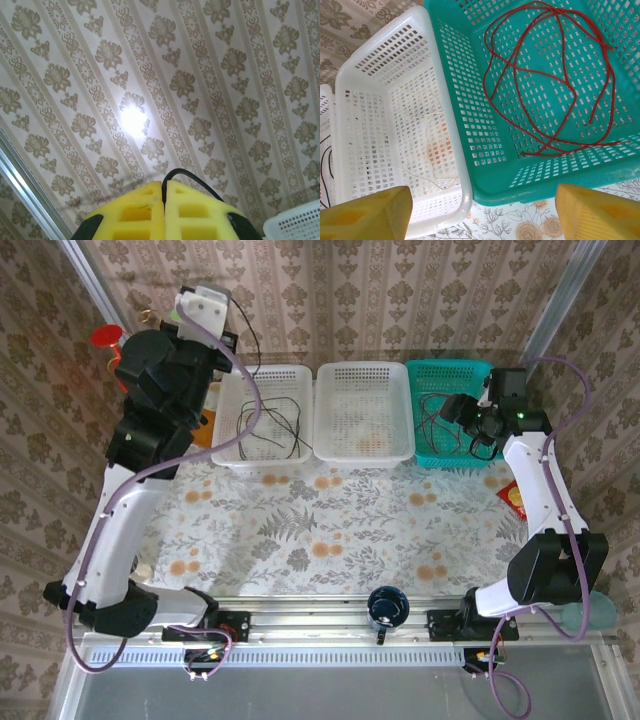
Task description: Untangle the cables
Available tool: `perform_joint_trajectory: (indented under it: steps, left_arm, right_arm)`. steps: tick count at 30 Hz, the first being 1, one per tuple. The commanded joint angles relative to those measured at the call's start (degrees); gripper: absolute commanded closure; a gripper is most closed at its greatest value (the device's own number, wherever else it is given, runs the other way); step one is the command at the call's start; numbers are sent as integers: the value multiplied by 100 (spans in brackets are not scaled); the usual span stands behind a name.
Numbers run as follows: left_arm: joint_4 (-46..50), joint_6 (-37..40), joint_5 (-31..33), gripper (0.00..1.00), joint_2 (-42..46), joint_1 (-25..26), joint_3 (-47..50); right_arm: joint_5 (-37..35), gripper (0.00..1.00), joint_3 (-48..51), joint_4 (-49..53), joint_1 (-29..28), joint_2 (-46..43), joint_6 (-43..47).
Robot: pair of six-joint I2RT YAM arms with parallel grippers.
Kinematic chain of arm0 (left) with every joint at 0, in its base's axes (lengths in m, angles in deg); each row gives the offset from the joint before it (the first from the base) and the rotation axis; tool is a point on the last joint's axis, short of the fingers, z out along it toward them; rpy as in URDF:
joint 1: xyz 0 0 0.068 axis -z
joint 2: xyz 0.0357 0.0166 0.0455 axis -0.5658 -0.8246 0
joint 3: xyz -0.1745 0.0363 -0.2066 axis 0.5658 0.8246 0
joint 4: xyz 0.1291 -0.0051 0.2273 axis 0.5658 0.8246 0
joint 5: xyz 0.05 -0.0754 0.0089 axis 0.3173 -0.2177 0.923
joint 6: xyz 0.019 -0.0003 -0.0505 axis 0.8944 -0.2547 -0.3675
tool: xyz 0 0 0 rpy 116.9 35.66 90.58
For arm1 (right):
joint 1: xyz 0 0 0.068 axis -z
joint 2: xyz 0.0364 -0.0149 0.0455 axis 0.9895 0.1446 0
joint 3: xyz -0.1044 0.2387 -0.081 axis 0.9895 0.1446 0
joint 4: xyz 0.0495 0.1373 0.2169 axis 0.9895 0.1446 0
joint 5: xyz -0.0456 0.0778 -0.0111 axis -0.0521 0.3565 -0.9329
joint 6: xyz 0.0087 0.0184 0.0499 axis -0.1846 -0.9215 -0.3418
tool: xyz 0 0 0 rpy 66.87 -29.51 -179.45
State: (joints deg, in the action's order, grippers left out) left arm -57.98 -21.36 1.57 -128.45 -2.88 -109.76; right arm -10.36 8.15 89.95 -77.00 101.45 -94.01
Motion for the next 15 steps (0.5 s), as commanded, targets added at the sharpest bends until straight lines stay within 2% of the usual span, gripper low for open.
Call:
perform_joint_trajectory:
  steps: [1,7,15]
  left_arm:
    - [-5,187,-321,100,-193,-205,-501]
    - [95,73,-505,100,-447,-483,-796]
    - [-83,-82,-535,100,-393,-940,338]
  right_arm:
    - [49,23,-153,198,-30,-193,115]
    - [80,23,-230,224,-29,-229,115]
    - [153,23,-332,290,-29,-238,127]
